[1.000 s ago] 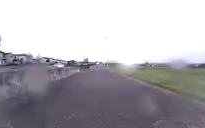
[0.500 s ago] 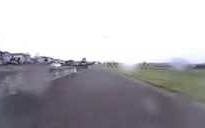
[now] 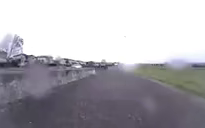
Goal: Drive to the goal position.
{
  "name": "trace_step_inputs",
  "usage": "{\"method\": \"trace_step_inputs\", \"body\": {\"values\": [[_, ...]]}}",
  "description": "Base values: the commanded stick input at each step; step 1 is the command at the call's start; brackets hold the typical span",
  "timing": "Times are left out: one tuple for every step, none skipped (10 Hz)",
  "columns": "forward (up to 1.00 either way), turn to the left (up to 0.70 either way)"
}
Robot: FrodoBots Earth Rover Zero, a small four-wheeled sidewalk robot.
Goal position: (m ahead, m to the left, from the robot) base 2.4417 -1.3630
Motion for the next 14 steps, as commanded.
{"method": "trace_step_inputs", "body": {"values": [[1.00, 0.00], [1.00, 0.00], [1.00, 0.00], [1.00, 0.00], [1.00, 0.00], [1.00, 0.00], [1.00, 0.00], [1.00, 0.00], [1.00, 0.00], [1.00, 0.00], [1.00, -0.16], [1.00, -0.36], [1.00, -0.25], [1.00, -0.06]]}}
